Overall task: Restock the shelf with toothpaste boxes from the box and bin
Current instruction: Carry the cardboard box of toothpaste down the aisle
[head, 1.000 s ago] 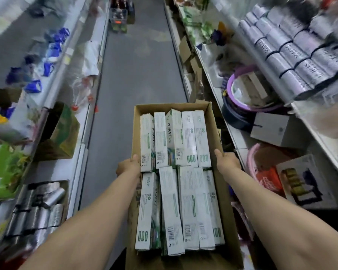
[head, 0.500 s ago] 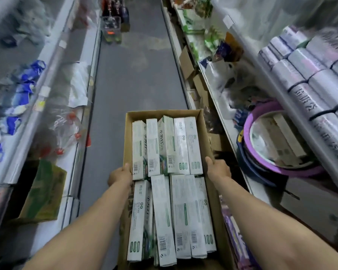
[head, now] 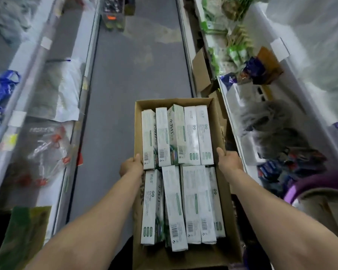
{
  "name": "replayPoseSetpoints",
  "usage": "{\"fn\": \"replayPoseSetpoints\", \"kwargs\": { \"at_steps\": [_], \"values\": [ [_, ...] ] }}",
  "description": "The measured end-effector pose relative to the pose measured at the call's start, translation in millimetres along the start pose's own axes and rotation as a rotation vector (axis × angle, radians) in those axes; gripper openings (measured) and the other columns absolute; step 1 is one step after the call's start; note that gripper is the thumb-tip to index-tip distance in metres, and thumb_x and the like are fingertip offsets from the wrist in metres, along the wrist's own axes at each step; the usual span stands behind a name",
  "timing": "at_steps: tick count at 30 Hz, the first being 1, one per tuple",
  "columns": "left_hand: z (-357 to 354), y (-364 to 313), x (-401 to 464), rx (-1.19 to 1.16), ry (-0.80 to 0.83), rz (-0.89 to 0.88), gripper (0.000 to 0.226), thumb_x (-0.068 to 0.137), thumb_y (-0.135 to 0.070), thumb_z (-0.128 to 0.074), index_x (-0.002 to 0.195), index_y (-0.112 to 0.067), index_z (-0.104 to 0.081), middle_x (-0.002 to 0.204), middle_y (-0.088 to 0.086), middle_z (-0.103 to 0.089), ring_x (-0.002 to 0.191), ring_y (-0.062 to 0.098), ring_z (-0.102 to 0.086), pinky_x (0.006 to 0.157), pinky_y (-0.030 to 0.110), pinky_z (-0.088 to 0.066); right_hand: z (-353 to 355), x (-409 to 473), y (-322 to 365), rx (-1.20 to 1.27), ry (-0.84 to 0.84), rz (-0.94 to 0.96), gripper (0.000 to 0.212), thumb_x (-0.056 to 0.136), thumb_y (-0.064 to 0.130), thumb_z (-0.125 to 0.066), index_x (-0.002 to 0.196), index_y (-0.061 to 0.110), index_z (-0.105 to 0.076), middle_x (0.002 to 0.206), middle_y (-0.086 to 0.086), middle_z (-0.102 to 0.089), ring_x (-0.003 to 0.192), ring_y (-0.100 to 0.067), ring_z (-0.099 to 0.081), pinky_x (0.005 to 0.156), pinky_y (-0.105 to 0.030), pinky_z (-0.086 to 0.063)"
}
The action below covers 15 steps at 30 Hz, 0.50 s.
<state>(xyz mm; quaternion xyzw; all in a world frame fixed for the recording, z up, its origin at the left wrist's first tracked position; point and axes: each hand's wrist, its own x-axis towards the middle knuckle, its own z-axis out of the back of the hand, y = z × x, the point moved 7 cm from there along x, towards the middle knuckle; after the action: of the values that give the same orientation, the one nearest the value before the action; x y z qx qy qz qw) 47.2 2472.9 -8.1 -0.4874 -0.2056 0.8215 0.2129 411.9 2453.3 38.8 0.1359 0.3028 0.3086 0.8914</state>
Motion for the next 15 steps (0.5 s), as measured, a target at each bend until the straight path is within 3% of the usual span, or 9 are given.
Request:
{"fn": "replayPoseSetpoints", "kwargs": {
  "at_steps": [4,7,9,12,15],
  "values": [
    [-26,-66,54,-0.083,-0.012,0.033,0.03,0.099,-0.041,-0.056,0.082,-0.018,-0.065,0.094,0.006,-0.071,0.089,0.03,-0.069,0.087,0.044,-0.059,-11,71,60,0.027,0.021,-0.004,0.045,0.102,0.049,-0.047,0.071,0.017,-0.053,0.095,-0.013,-0.063,0.089,-0.034,-0.059,0.083,-0.041,-0.05],
    [-49,-115,91,-0.095,-0.036,0.012,0.031,0.1,-0.04,-0.055,0.076,-0.022,-0.06,0.088,0.004,-0.068,0.086,0.028,-0.068,0.087,0.042,-0.058,-28,127,98,0.061,0.054,0.009,0.043,0.102,0.05,-0.047,0.077,0.016,-0.056,0.094,-0.01,-0.064,0.091,-0.034,-0.06,0.087,-0.044,-0.051],
    [-64,-143,114,-0.101,-0.074,0.004,0.029,0.1,-0.041,-0.055,0.081,-0.02,-0.061,0.089,0.003,-0.067,0.087,0.028,-0.066,0.088,0.04,-0.056,-40,164,121,0.096,0.077,0.021,0.04,0.101,0.051,-0.047,0.081,0.018,-0.059,0.092,-0.008,-0.066,0.09,-0.031,-0.061,0.089,-0.047,-0.052],
    [-91,-177,157,-0.081,-0.114,0.004,0.028,0.1,-0.042,-0.055,0.099,-0.017,-0.068,0.093,0.004,-0.069,0.089,0.028,-0.066,0.089,0.041,-0.055,-59,224,149,0.065,0.105,0.024,0.041,0.102,0.051,-0.046,0.073,0.023,-0.056,0.087,-0.008,-0.067,0.085,-0.029,-0.062,0.084,-0.045,-0.053],
    [-125,-202,207,-0.047,-0.104,0.022,0.03,0.099,-0.046,-0.054,0.091,-0.02,-0.068,0.094,0.006,-0.07,0.09,0.03,-0.067,0.091,0.046,-0.056,-83,283,171,0.072,0.119,0.014,0.04,0.102,0.05,-0.046,0.073,0.025,-0.054,0.084,-0.004,-0.065,0.079,-0.024,-0.062,0.078,-0.041,-0.054]
  ]
}}
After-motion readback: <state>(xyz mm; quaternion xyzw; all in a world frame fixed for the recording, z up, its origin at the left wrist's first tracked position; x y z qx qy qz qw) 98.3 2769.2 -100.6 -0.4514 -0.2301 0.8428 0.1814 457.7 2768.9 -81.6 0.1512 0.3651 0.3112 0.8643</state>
